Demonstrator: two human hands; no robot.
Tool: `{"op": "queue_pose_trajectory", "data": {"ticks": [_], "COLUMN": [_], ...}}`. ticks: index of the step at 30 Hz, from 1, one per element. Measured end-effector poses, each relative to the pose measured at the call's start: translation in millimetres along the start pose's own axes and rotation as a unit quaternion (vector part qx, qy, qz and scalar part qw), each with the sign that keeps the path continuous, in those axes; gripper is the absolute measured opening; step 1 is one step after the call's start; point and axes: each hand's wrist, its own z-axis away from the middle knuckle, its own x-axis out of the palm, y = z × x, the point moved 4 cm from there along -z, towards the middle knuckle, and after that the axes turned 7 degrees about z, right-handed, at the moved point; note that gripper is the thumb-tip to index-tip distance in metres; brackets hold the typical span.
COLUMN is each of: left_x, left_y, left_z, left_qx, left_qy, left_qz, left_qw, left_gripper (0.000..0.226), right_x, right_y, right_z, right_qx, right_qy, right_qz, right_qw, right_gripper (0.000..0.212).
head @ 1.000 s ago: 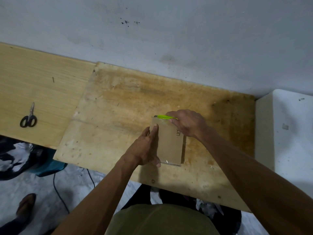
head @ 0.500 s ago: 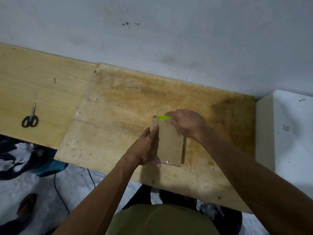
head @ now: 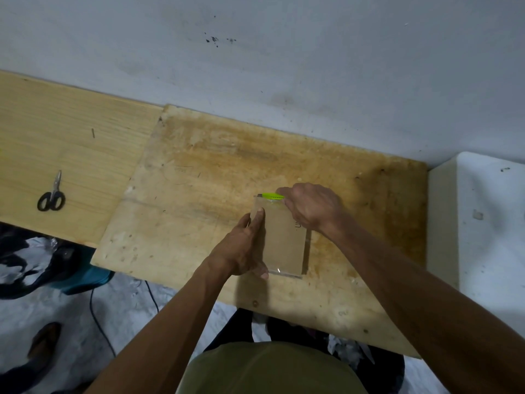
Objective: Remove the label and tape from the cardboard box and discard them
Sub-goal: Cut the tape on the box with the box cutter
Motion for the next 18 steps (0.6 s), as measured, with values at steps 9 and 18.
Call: {"op": "queue_pose_trajectory", "data": {"ticks": [9,18], "left_x": [3,1], "left_y": [12,2], "left_z": [1,-5], "left_qx": [0.076,0.073], "left_qy": [0.027,0.013], "left_qz": [0.085,-0.093], "left_qw": [0.993,0.993], "left_gripper": [0.064,0.130], "right_x": [-1,-5], "right_y": [7,10], "right_z": [5,9], "right_qx": [-0.004,-0.001], "right_qy": [0.010,0.001], "right_qz": [0.036,0.035], "right_qw": [0.999,0.999], "right_gripper": [0.031,0.028]}}
